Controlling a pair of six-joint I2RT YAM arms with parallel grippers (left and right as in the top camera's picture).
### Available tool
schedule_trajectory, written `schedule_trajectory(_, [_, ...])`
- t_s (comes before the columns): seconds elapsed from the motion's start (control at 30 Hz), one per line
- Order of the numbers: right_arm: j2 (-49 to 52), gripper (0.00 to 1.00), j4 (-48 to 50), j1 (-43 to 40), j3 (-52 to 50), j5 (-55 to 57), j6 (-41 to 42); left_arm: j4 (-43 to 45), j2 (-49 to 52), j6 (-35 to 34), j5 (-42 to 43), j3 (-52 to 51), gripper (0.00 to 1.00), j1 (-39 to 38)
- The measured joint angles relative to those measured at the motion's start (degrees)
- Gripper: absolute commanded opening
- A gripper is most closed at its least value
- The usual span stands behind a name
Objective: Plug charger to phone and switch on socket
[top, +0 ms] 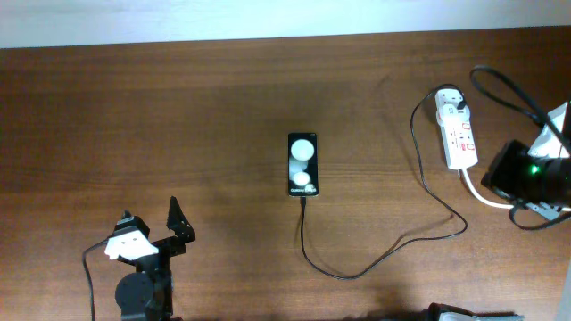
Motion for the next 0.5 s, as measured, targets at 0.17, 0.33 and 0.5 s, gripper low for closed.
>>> schedule_trajectory(0.17, [-5.20, 0.04, 0.00, 0.09, -1.40, 0.02, -1.16, 0.00, 0.11, 1.42, 0.13, 0.00, 0.99, 0.00])
schedule_trajectory(0.33, [-12.24, 0.04, 0.00, 0.09, -1.44, 0.02, -1.27, -0.24, 0.11, 13.11, 6.49, 0.00, 0.99, 0.02])
schedule_trajectory(0.5, [-12.66, 0.74, 0.00, 0.09, -1.44, 0.00, -1.81, -0.24, 0.11, 14.69, 7.08, 0.00, 0.99, 0.02])
